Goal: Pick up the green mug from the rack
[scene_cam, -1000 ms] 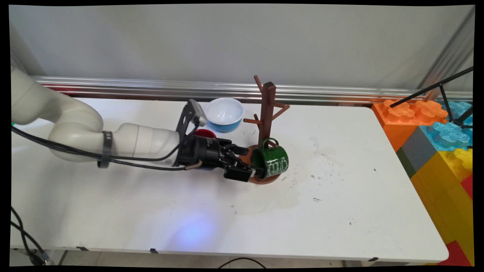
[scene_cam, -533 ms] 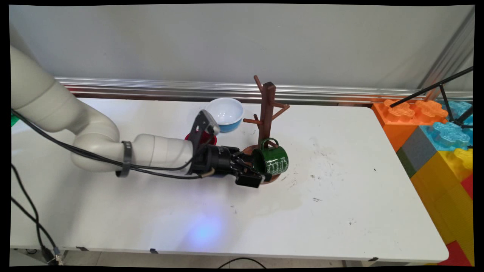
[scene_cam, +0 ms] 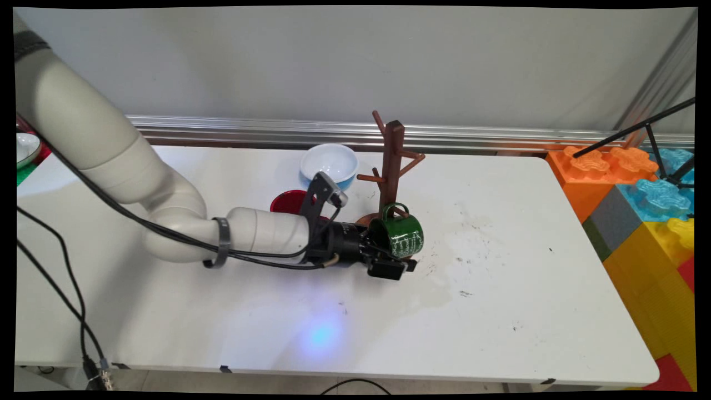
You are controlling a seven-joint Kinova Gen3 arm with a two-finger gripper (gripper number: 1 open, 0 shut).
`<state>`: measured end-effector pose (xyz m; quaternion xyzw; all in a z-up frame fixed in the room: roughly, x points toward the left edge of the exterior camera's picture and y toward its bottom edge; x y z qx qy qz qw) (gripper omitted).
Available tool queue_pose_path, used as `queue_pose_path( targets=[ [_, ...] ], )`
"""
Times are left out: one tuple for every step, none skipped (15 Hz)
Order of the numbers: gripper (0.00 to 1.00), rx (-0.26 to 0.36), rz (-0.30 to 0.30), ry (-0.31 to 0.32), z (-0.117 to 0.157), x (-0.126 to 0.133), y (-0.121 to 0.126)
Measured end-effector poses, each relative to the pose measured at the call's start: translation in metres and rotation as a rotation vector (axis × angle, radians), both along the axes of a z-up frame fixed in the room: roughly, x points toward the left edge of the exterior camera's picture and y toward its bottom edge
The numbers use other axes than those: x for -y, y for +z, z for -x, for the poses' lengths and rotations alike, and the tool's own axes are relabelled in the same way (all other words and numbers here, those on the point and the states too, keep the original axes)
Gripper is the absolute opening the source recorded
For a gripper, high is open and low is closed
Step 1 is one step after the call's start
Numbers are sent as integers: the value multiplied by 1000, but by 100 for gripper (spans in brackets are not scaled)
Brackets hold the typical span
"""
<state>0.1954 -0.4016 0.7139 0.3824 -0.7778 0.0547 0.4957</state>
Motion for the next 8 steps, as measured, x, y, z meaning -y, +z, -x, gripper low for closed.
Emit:
queue_pose_path(
  targets=[
    [100, -1, -2, 4, 4, 2, -2],
    [100, -3, -5, 10, 8, 4, -4],
    [100, -4, -7, 13, 10, 6, -5],
    [100, -6, -11, 21, 14, 8, -7],
    [100, -7, -14, 25, 16, 10, -8],
    [100, -8, -17, 29, 19, 12, -9],
    [100, -9, -19, 31, 21, 12, -10],
    [100, -10, -22, 33, 22, 13, -10]
  ],
)
